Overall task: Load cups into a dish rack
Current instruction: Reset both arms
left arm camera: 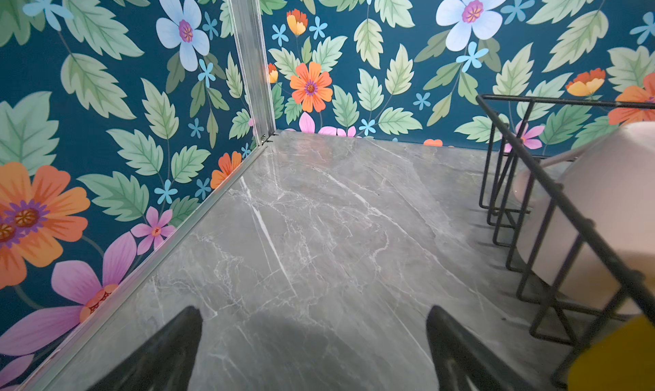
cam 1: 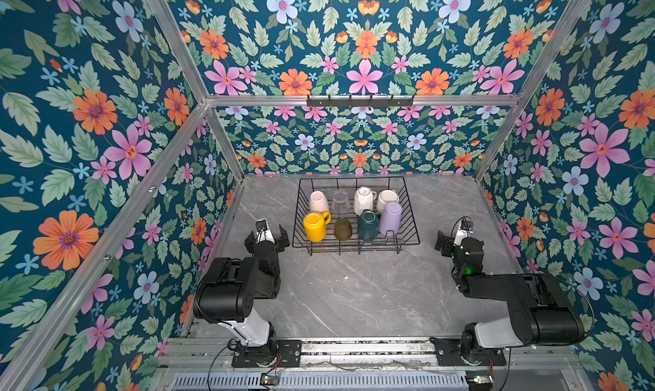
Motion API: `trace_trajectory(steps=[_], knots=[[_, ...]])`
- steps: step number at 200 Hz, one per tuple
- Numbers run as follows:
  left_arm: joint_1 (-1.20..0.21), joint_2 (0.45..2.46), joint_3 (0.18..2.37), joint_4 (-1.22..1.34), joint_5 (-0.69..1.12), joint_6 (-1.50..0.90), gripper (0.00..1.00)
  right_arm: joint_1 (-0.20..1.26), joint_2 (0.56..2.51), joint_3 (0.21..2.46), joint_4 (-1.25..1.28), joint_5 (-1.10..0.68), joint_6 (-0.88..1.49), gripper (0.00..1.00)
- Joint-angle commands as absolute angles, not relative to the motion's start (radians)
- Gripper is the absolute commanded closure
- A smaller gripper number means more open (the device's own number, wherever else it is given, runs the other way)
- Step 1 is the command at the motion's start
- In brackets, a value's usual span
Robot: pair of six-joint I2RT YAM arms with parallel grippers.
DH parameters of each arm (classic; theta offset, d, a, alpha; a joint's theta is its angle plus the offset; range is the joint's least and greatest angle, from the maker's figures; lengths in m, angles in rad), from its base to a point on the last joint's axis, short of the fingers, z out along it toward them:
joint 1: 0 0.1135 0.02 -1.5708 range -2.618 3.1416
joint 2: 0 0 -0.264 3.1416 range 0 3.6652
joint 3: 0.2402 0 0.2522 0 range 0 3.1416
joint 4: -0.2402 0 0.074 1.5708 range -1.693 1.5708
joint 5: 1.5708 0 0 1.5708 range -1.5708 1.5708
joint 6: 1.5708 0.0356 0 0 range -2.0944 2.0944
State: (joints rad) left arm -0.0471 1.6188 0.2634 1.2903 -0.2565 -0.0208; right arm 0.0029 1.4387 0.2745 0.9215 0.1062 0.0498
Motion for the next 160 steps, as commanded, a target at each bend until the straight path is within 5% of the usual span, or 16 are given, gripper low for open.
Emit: trace_trajectory(steps=[1,160], knots=[[-0.046,1.618,0.265,1.302,-0.253,-0.014,0.00,0.003,1.442,0.284,0.942,0.194,0.091,0.01],[-0.046,1.618,0.265,1.304,-0.252,-0.014,0.00,0.008,1.439,0.290,0.926,0.085,0.040,0.01]])
